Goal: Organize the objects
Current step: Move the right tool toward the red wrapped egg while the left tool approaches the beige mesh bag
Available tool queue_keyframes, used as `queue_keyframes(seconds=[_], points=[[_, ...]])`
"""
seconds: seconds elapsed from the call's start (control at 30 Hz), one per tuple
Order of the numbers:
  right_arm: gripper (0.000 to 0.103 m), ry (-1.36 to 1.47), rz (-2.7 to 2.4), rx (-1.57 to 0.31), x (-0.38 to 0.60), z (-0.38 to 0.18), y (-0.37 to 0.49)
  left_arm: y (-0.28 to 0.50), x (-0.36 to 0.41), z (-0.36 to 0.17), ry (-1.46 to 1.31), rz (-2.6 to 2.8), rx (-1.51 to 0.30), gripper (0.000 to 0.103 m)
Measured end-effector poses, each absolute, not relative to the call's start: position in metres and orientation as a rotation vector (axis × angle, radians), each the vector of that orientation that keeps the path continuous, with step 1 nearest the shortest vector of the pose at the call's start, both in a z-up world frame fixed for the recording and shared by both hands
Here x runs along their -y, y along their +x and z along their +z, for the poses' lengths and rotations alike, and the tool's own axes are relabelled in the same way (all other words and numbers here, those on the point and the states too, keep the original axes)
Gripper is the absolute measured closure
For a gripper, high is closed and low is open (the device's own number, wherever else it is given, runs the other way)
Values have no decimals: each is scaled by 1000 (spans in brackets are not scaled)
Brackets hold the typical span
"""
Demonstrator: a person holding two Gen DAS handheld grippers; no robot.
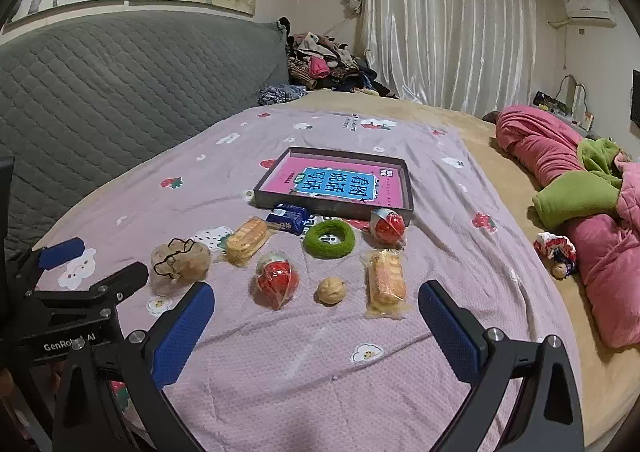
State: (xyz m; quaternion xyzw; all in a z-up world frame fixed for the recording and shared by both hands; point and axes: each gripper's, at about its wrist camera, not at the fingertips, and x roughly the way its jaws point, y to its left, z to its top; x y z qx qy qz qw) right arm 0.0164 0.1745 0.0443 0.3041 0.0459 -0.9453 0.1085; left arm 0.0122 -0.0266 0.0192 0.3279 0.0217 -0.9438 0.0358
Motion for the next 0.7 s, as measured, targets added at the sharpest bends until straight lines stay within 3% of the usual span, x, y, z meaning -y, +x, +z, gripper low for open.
queue_keyframes(seconds=[0.7], points=[[0, 884, -2782, -149, -171, 47, 21, 12, 28, 22, 1004, -2892, -36, 1]])
